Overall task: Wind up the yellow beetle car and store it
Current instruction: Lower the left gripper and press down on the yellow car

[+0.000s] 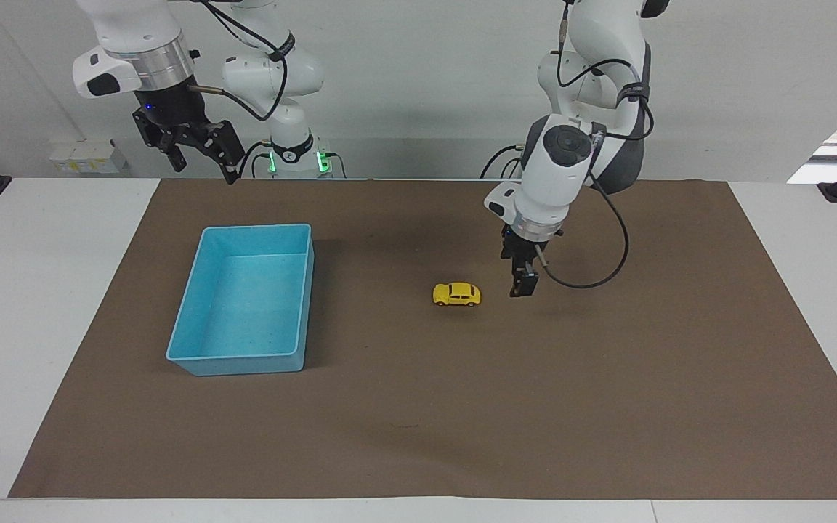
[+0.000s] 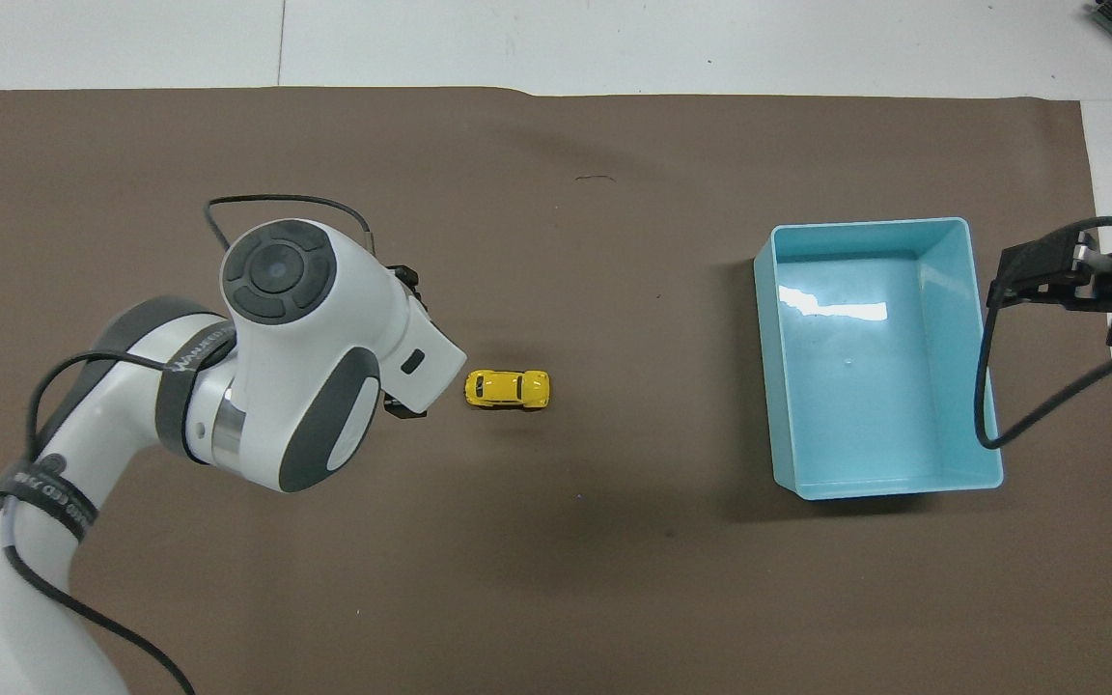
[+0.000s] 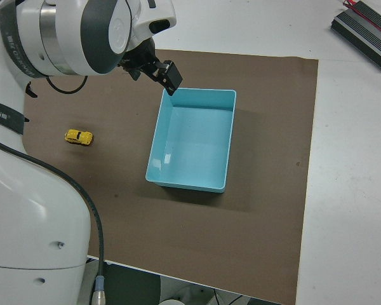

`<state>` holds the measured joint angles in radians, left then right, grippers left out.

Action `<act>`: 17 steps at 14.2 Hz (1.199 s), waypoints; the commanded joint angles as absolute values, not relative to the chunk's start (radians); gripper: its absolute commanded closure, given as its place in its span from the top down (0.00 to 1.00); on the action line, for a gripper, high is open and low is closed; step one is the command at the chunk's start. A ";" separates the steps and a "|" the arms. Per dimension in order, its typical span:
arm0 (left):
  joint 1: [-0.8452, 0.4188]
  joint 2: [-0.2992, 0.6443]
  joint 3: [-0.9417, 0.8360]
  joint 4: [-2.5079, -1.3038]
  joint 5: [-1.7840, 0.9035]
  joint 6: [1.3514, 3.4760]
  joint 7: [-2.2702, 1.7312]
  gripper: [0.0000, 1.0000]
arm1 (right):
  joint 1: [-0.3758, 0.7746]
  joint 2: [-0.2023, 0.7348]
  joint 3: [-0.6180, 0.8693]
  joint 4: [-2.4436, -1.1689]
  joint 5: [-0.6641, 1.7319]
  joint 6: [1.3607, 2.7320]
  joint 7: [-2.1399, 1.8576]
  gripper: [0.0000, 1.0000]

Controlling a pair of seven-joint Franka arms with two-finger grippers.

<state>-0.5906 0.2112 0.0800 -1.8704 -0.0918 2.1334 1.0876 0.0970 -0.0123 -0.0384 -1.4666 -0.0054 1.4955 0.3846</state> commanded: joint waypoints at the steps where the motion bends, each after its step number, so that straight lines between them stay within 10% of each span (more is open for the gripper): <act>1: -0.662 0.245 0.101 -1.887 -0.101 2.215 1.026 1.00 | 0.084 -0.029 -0.040 -1.482 0.023 1.491 0.359 1.00; 12: -0.749 0.351 0.103 -1.936 -0.101 2.359 0.891 1.00 | 0.084 -0.029 -0.040 -1.482 0.021 1.493 0.359 1.00; 17: -0.764 0.348 0.107 -1.942 -0.092 2.345 0.864 0.35 | 0.084 -0.029 -0.040 -1.482 0.023 1.491 0.359 1.00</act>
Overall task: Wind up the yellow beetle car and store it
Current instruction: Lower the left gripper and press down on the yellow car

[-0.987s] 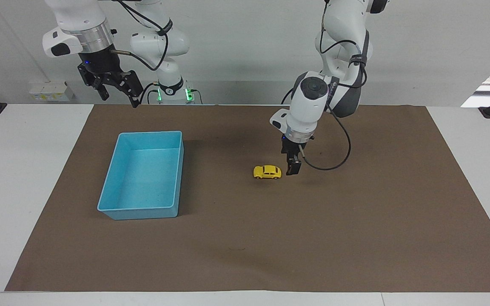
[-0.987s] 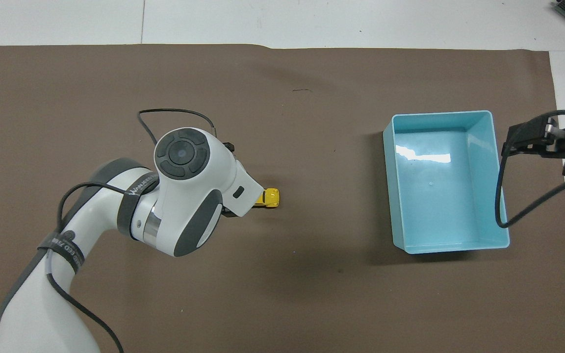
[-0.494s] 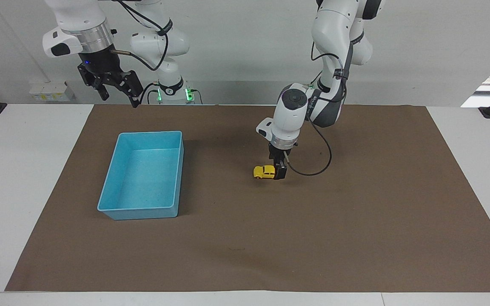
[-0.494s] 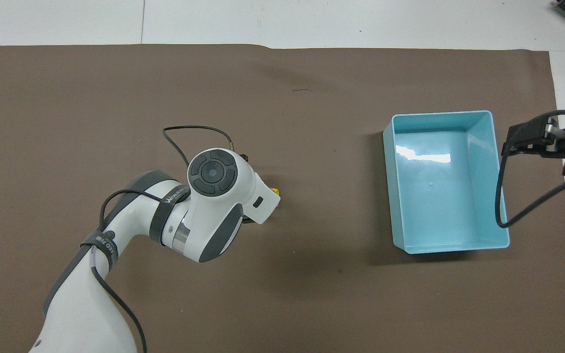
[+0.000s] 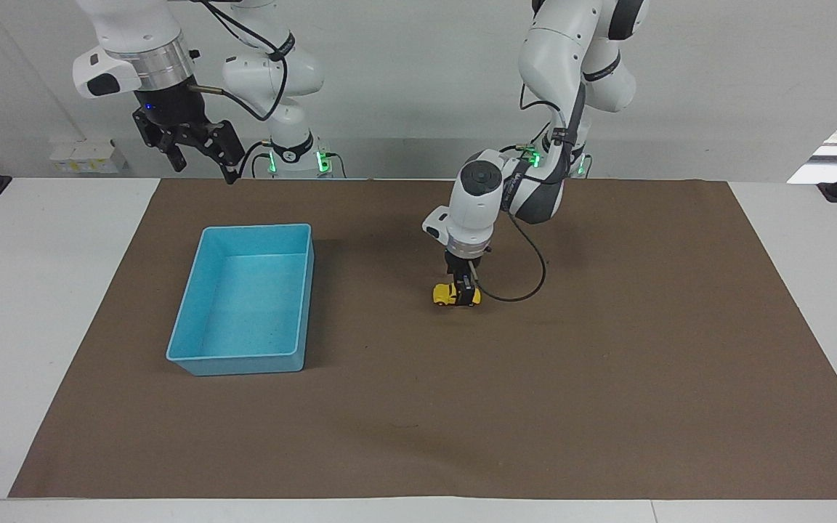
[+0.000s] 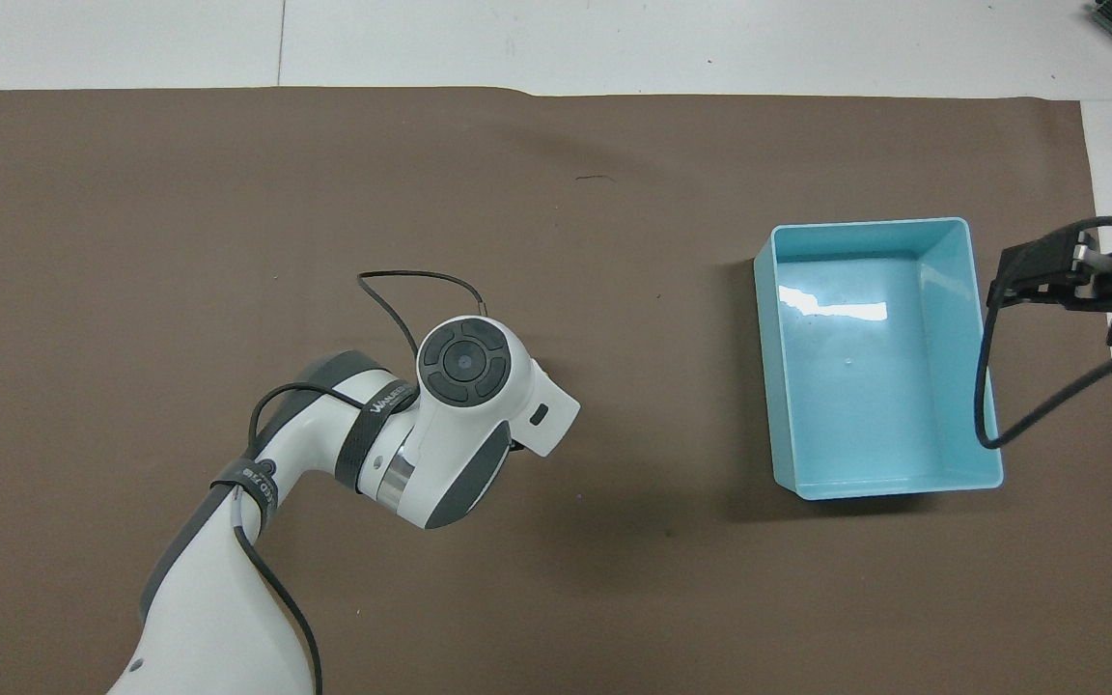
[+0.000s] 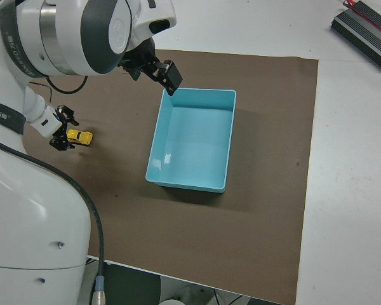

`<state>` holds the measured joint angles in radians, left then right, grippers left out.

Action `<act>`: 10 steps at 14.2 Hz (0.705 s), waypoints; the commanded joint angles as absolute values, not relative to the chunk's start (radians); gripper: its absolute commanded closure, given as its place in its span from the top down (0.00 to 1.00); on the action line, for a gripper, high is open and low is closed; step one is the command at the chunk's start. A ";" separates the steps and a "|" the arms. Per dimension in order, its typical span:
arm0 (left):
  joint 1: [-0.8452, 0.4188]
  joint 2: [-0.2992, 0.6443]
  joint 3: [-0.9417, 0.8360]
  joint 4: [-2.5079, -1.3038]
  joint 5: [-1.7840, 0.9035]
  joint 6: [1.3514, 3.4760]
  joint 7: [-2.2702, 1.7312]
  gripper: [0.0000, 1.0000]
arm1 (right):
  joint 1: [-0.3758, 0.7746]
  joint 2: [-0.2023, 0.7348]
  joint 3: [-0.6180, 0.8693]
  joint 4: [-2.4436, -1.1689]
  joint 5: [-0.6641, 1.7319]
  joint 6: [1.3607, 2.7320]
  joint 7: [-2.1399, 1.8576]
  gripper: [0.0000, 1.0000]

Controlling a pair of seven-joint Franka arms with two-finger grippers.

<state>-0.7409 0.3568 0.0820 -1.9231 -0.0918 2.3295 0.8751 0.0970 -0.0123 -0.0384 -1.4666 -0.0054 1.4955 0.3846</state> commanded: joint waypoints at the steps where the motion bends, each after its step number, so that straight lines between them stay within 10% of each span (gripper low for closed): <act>1: -0.764 0.348 0.107 -1.942 -0.089 2.344 0.867 0.07 | 0.084 -0.029 -0.040 -1.482 0.023 1.493 0.359 1.00; 10: -0.727 0.314 0.112 -2.017 -0.084 2.371 0.931 0.00 | 0.084 -0.029 -0.040 -1.482 0.023 1.493 0.360 1.00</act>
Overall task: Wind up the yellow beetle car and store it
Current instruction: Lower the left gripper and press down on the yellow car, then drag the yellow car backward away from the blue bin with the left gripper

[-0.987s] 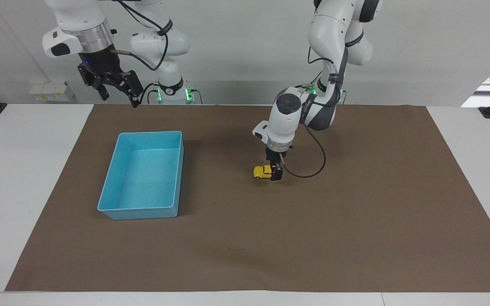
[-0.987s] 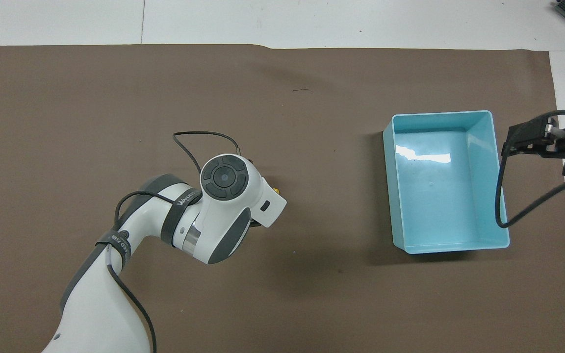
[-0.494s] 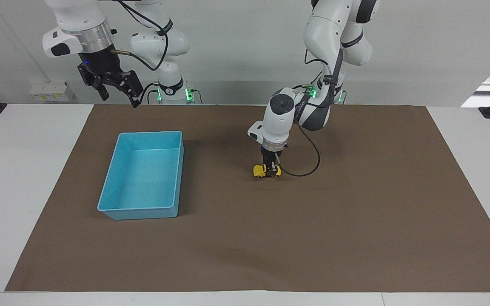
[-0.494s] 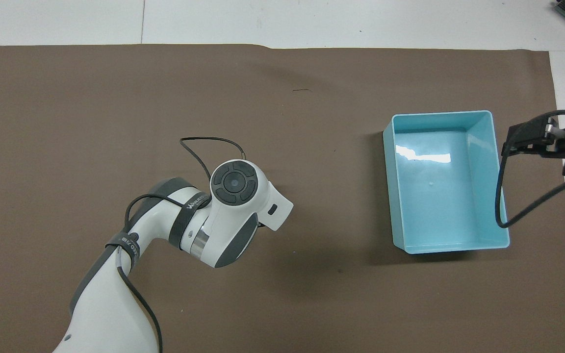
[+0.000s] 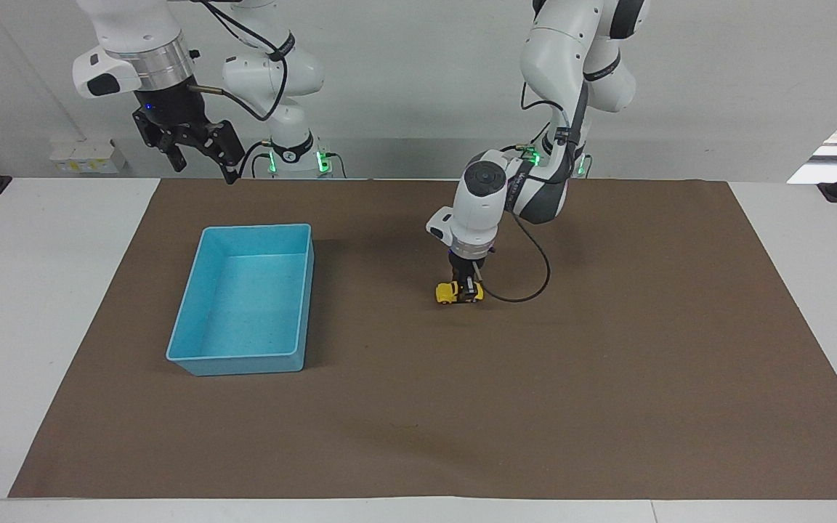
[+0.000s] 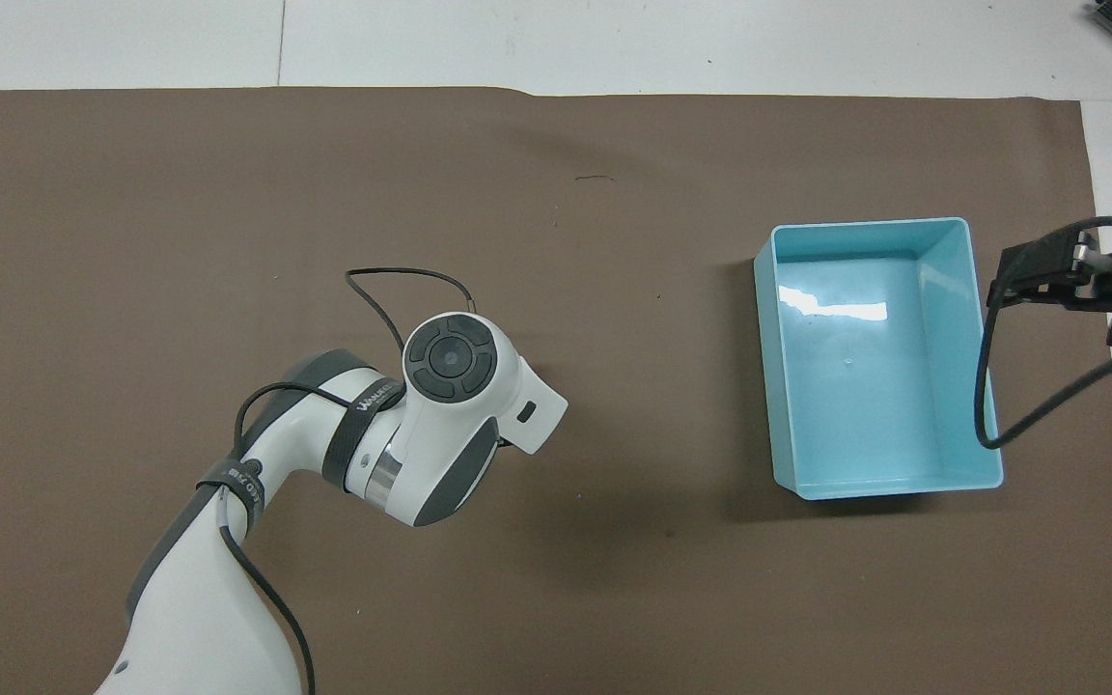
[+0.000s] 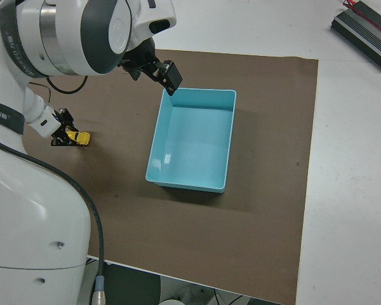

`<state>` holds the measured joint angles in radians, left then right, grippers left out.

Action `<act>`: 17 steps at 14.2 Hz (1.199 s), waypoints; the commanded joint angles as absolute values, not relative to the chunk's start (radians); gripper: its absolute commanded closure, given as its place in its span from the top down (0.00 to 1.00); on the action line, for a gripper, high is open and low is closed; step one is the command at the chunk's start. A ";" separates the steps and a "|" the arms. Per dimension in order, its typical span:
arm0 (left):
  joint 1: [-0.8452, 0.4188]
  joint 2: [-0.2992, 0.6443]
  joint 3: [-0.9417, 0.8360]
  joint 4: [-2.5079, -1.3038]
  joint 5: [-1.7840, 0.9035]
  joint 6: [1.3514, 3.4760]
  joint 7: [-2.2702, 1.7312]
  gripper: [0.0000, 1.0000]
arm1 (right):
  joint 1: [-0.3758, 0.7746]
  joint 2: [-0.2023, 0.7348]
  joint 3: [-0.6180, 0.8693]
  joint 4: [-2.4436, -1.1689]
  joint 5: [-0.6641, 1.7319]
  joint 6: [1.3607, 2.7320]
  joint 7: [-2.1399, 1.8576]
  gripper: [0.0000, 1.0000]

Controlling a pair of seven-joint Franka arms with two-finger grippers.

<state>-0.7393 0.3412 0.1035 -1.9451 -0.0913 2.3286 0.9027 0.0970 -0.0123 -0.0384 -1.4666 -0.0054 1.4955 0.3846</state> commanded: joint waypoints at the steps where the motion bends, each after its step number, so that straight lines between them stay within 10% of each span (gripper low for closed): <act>1: -0.724 0.307 0.112 -2.040 -0.084 2.393 0.934 0.00 | 0.084 -0.029 -0.040 -1.482 0.023 1.493 0.359 1.00; 17: -0.503 0.236 0.114 -2.186 -0.084 2.439 1.275 0.00 | 0.084 -0.029 -0.040 -1.482 0.023 1.493 0.360 1.00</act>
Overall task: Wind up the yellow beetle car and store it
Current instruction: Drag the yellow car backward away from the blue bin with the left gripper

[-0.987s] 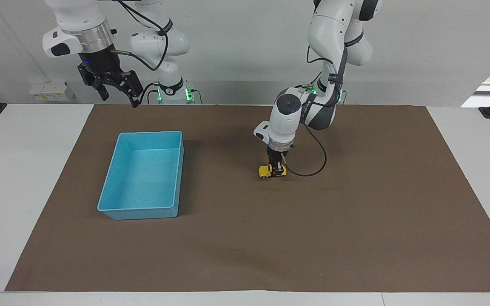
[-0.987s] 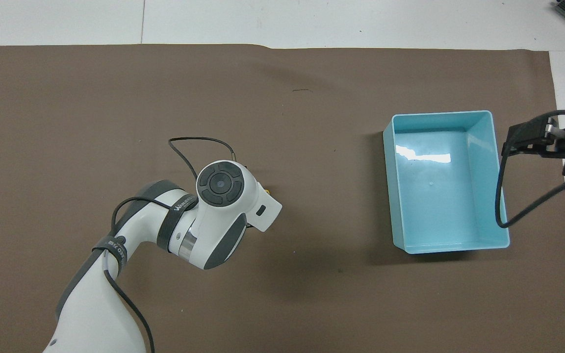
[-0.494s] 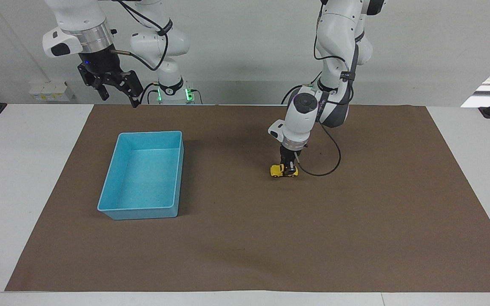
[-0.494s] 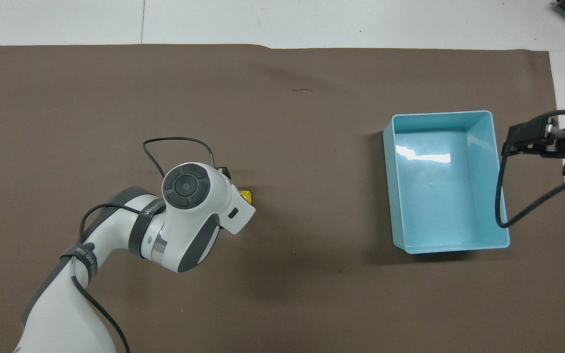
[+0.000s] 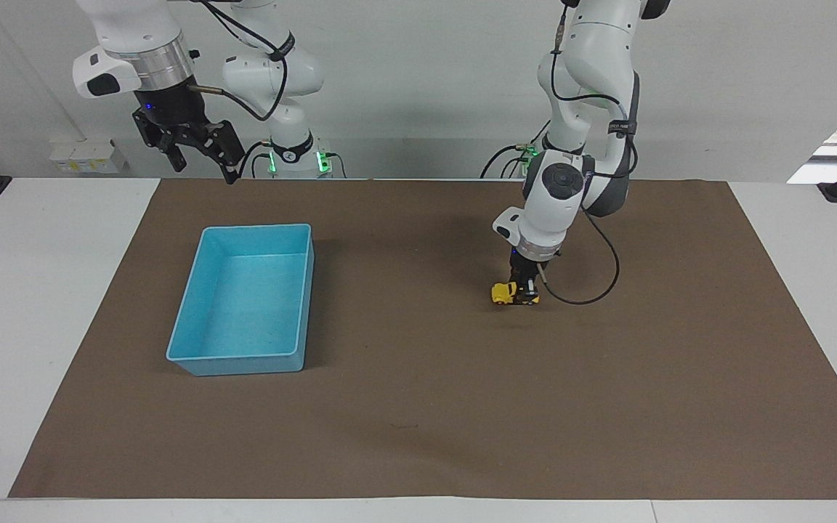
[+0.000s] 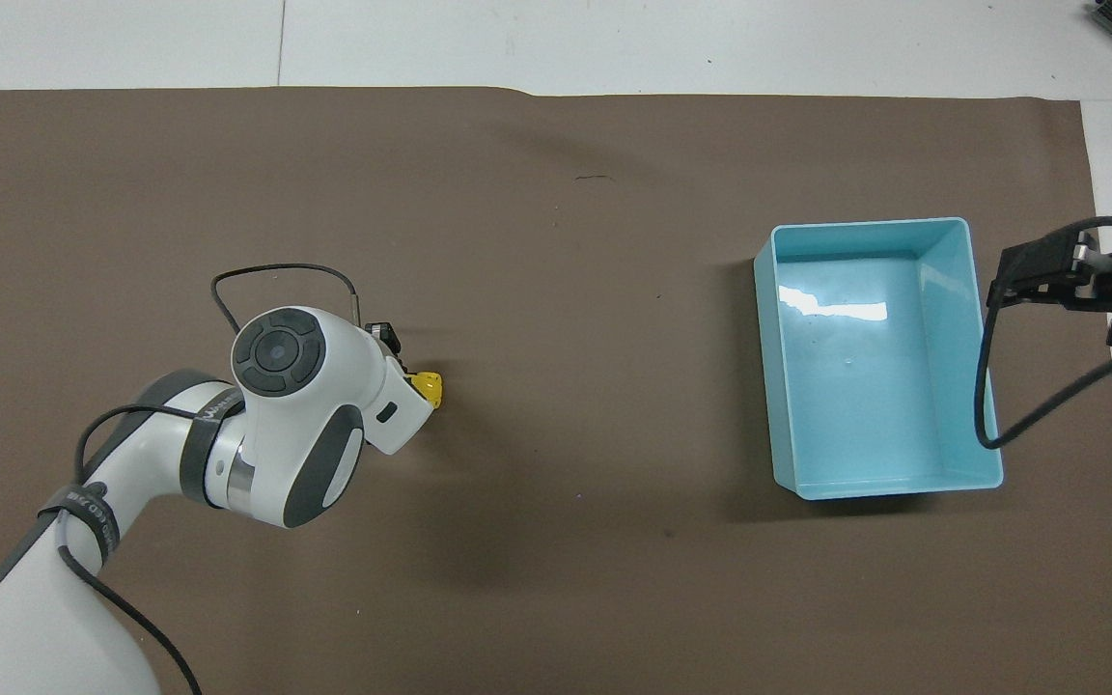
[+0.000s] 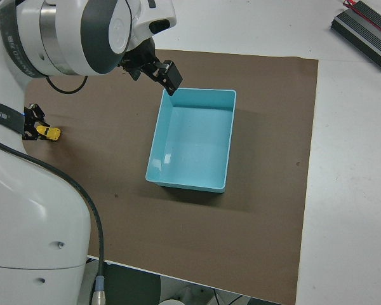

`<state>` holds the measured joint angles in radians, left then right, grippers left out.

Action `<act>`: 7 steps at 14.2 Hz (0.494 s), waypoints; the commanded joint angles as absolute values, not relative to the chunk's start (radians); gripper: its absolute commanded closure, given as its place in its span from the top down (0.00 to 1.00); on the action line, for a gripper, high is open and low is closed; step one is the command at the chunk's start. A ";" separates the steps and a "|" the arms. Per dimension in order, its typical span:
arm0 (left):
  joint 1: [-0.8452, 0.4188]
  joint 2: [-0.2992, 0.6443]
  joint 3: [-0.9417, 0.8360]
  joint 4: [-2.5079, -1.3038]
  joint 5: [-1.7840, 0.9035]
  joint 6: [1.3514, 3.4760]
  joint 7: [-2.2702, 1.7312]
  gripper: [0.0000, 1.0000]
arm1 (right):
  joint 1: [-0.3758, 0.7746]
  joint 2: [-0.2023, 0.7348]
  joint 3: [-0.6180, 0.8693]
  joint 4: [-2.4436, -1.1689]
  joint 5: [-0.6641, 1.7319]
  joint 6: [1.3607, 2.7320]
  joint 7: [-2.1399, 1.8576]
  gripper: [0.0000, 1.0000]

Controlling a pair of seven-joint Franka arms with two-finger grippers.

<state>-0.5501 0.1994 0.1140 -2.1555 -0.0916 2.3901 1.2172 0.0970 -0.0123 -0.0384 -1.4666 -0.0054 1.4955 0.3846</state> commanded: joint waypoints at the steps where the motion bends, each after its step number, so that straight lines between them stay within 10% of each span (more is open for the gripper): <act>1: -0.494 0.236 0.114 -2.186 -0.084 2.434 1.278 0.00 | 0.084 -0.029 -0.040 -1.482 0.023 1.491 0.360 1.00; 5: -0.465 0.229 0.114 -2.186 -0.084 2.424 1.307 0.00 | 0.084 -0.029 -0.040 -1.482 0.023 1.491 0.359 1.00; 6: -0.465 0.226 0.114 -2.184 -0.086 2.413 1.296 0.28 | 0.084 -0.029 -0.040 -1.482 0.023 1.493 0.359 1.00; 7: -0.465 0.215 0.114 -2.184 -0.086 2.408 1.293 0.84 | 0.084 -0.029 -0.040 -1.482 0.023 1.493 0.359 1.00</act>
